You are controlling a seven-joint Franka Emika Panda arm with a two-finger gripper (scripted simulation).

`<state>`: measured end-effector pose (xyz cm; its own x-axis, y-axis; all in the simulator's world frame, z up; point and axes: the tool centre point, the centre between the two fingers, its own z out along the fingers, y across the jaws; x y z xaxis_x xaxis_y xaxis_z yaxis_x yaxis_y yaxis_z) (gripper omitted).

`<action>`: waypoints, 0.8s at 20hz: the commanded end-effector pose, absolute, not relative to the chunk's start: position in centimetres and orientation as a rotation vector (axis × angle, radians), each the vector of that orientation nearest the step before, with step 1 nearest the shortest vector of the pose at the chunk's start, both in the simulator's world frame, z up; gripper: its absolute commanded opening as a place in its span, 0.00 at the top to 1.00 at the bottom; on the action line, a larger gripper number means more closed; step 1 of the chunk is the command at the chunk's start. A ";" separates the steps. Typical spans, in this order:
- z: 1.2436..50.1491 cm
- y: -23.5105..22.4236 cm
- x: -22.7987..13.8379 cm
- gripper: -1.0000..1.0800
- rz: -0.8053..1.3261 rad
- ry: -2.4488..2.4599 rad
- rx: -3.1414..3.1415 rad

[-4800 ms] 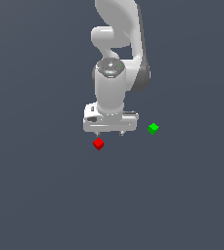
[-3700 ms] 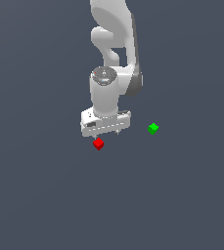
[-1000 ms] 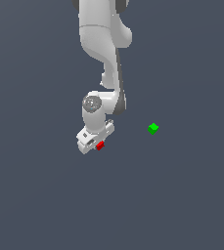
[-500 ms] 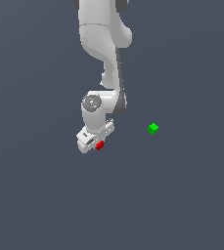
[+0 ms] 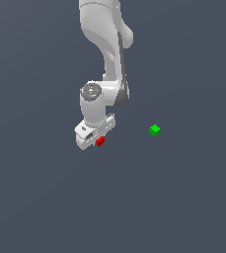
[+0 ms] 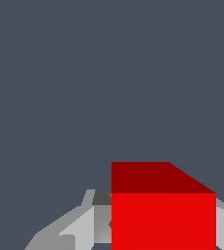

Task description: Stack the red cube on top of the green cube.

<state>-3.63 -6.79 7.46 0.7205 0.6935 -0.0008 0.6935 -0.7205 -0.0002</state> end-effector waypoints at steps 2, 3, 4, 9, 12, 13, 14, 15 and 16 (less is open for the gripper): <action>9.8 -6.8 -3.6 1.00 0.000 1.174 2.913; 10.3 -6.8 -3.6 1.00 0.000 1.174 2.913; 10.7 -6.8 -3.6 1.00 0.000 1.174 2.913; 12.0 -6.8 -3.6 1.00 0.000 1.175 2.914; 11.8 -6.7 -3.5 1.00 0.001 1.175 2.913; 11.8 -6.6 -3.6 1.00 0.001 1.175 2.913; 11.8 -6.5 -3.7 1.00 0.001 1.175 2.913; 11.7 -6.2 -3.7 1.00 0.001 1.175 2.913; 11.7 -5.9 -3.9 1.00 0.001 1.175 2.913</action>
<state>-3.75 -6.30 11.71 0.7212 0.6927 0.0002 0.6927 -0.7212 0.0005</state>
